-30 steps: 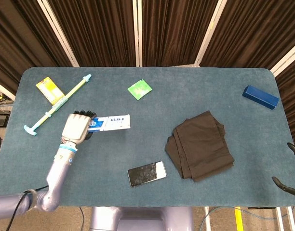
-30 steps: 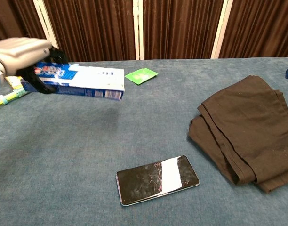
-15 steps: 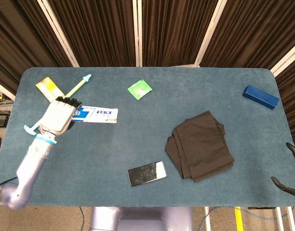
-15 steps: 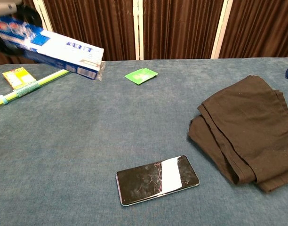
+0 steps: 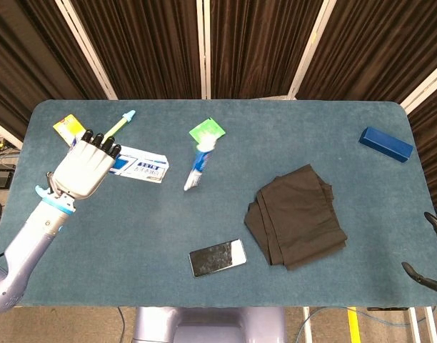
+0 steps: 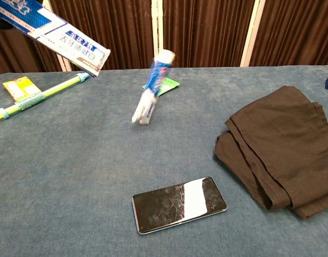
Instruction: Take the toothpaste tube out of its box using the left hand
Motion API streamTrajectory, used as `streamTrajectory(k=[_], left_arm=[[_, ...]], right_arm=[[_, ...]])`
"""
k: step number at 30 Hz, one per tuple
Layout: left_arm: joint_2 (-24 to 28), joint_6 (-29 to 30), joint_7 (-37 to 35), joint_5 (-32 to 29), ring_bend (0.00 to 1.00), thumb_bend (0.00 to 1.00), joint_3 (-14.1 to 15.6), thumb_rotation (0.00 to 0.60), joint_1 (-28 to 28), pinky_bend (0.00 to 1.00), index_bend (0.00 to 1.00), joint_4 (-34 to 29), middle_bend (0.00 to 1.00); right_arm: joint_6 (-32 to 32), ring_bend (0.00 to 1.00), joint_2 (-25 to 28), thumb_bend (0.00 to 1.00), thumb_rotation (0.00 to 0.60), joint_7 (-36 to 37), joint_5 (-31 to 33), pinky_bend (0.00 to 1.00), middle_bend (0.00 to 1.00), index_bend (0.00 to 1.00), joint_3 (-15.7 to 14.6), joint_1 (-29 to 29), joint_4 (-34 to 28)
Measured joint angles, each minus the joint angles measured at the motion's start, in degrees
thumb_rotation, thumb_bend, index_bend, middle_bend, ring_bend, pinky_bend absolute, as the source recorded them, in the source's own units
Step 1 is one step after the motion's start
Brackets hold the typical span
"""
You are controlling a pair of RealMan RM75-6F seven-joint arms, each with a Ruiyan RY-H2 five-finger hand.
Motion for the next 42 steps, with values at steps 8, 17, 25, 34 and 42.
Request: streamTrajectory(k=[8,17,25,34,42], left_arm=[[-0.05,3.28,-1.30,1.94,0.34,0.40,-0.99,0.600,1.77,0.35,0.46,0.34,0.32],[-1.02,4.04,-7.06,1.21,0.34,0.39,-1.04,0.600,4.30,0.35,0.46,-1.13,0.32],[-8.24,4.59,-13.69,-2.25,0.32,0.38,-0.22,0.600,7.82,0.34,0.43,-1.92,0.30],[-19.41,4.20,-19.57,-4.89,0.21,0.34,1.10,0.600,10.63,0.25,0.29,2.64,0.17],[-24.29,2.53,-23.33,-4.61,0.06,0.20,2.89,0.600,12.47,0.13,0.12,7.49,0.01]], right_arm=[[-0.05,0.00,-0.05,0.07,0.600,-0.19,-0.06,0.00,0.00,0.12,0.00,0.01,-0.15],[-0.02,0.00,0.05,0.07,0.600,-0.53,-0.31,0.00,0.00,0.12,-0.06,0.02,-0.48],[-0.16,0.00,-0.09,0.07,0.600,-1.09,-0.54,0.00,0.00,0.12,-0.22,0.03,-0.67],[-0.49,0.00,-0.02,0.07,0.600,-0.92,-0.21,0.00,0.00,0.12,-0.19,0.07,-0.67],[-0.49,0.00,-0.01,0.07,0.600,-0.63,-0.14,0.00,0.00,0.12,-0.13,0.09,-0.49]])
